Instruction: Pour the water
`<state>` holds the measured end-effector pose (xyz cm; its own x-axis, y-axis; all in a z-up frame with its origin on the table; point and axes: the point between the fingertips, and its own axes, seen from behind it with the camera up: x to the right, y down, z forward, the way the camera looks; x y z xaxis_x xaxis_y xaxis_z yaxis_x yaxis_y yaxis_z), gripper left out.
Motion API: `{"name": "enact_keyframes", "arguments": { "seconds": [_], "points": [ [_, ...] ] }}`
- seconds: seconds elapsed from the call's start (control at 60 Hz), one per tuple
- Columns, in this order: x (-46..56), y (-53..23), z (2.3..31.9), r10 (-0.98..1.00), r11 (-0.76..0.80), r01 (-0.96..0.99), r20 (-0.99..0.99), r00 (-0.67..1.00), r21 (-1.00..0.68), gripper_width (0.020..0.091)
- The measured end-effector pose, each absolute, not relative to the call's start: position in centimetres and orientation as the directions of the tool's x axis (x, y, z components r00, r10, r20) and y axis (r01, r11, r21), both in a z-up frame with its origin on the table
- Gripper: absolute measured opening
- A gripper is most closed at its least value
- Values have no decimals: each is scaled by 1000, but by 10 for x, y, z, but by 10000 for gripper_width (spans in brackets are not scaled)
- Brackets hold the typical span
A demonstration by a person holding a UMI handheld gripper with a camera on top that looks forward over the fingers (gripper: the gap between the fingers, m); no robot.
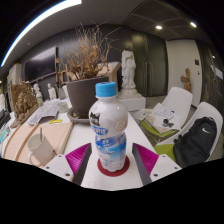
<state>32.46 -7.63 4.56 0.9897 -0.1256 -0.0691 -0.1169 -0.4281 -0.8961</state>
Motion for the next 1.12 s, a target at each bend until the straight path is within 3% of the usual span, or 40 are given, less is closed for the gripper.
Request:
{"name": "enact_keyframes", "arguments": {
  "seconds": [0.067, 0.567, 0.867, 1.117],
  "points": [
    [324, -93, 52, -154, -442, -132, -70, 986, -887, 858],
    [223, -303, 185, -233, -508, -106, 18, 972, -855, 854],
    [152, -374, 220, -214, -511, -42, 79, 974, -859, 851],
    [144, -392, 221, -244, -532, -72, 72, 967, -844, 854]
  ]
}}
